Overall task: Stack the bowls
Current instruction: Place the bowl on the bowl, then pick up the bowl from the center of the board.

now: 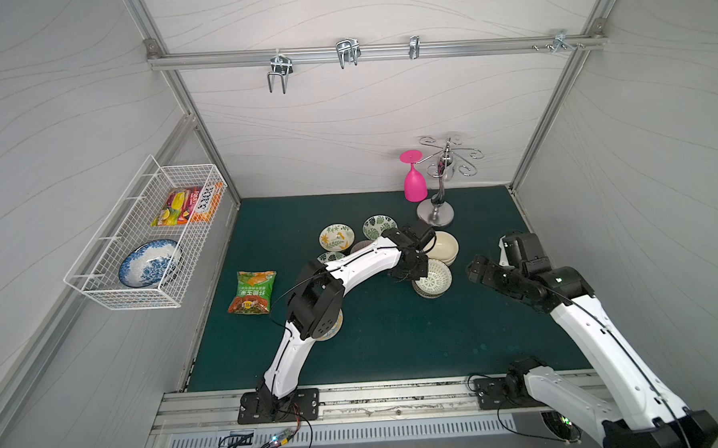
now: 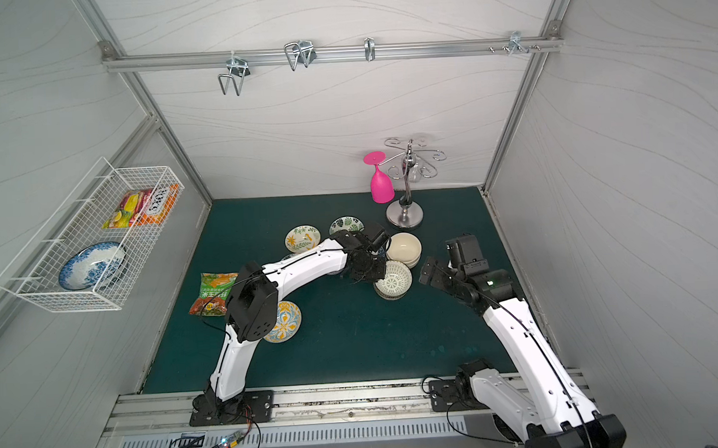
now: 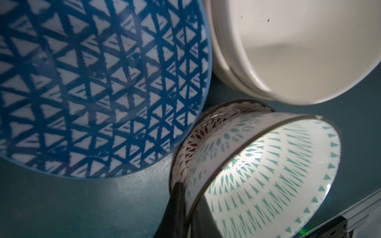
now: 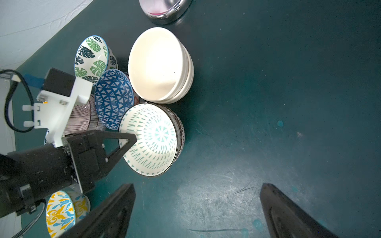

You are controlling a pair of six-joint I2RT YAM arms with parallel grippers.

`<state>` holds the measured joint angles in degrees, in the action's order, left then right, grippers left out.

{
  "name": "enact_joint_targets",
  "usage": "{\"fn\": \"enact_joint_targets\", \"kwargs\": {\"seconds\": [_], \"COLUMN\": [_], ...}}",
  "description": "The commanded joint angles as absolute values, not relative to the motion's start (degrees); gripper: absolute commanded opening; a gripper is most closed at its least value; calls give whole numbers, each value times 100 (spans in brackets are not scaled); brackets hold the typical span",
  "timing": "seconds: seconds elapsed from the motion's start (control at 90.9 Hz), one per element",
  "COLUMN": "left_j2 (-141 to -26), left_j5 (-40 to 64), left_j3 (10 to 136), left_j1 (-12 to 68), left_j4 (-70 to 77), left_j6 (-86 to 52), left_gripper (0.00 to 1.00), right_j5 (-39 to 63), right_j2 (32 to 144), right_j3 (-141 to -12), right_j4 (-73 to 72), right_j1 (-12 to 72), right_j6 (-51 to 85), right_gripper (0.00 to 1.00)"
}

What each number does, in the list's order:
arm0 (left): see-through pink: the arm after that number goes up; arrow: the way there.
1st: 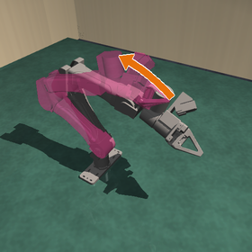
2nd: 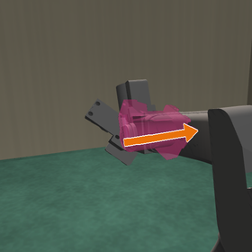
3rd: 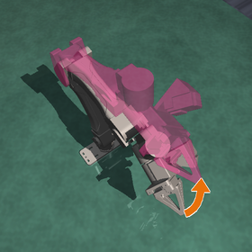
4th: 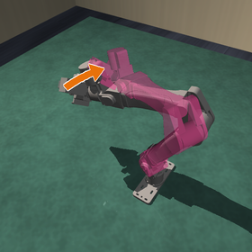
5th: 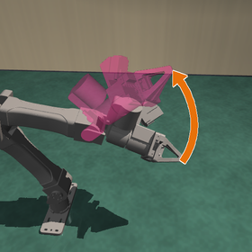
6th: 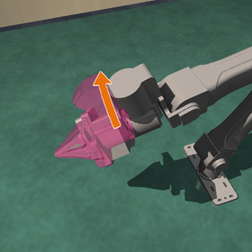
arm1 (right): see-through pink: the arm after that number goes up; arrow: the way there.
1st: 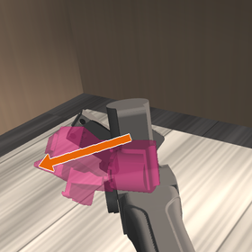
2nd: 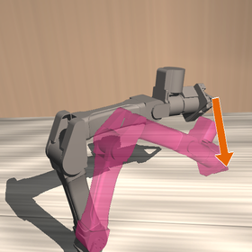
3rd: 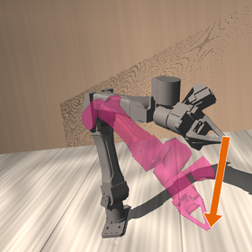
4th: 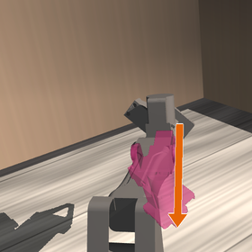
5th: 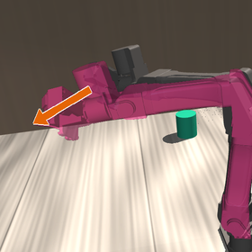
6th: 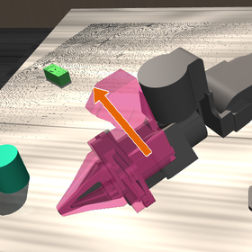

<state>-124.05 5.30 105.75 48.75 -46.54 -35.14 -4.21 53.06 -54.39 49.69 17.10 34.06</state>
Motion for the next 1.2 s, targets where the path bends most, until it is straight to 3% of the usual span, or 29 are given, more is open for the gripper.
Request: {"fn": "enact_joint_targets", "kwargs": {"seconds": [0.0, 0.132, 0.275, 0.616, 0.693, 0.781, 1.189], "left_j2": [-12432, -12404, -12358, -11904, -11762, -11659, -11815], "left_j5": [570, 657, 687, 360, 286, 247, 278], "left_j3": [10940, 10976, 11051, 10604, 10305, 10123, 9936], "left_j1": [4869, 4874, 4887, 4887, 4887, 4887, 4887], "left_j4": [-4461, -4421, -4432, -4421, -4338, -4248, -4204], "left_j6": [-3419, -3436, -3476, -3516, -3532, -3527, -3468], "left_gripper": [27, 43, 51, 54, 51, 40, 19], "right_j5": [-350, -322, -341, -248, -237, -234, -218], "right_j2": [5343, 5373, 5276, 5148, 5156, 5153, 5062], "right_j3": [-5638, -5735, -5765, -5829, -5857, -5884, -5836], "right_j4": [5159, 5251, 5302, 5336, 5344, 5354, 5353], "right_j1": [1680, 1679, 1682, 1679, 1683, 1679, 1684], "right_j6": [3408, 3373, 3358, 3301, 3256, 3235, 3219], "right_gripper": [99, 99, 99, 99, 99, 99, 99]}}
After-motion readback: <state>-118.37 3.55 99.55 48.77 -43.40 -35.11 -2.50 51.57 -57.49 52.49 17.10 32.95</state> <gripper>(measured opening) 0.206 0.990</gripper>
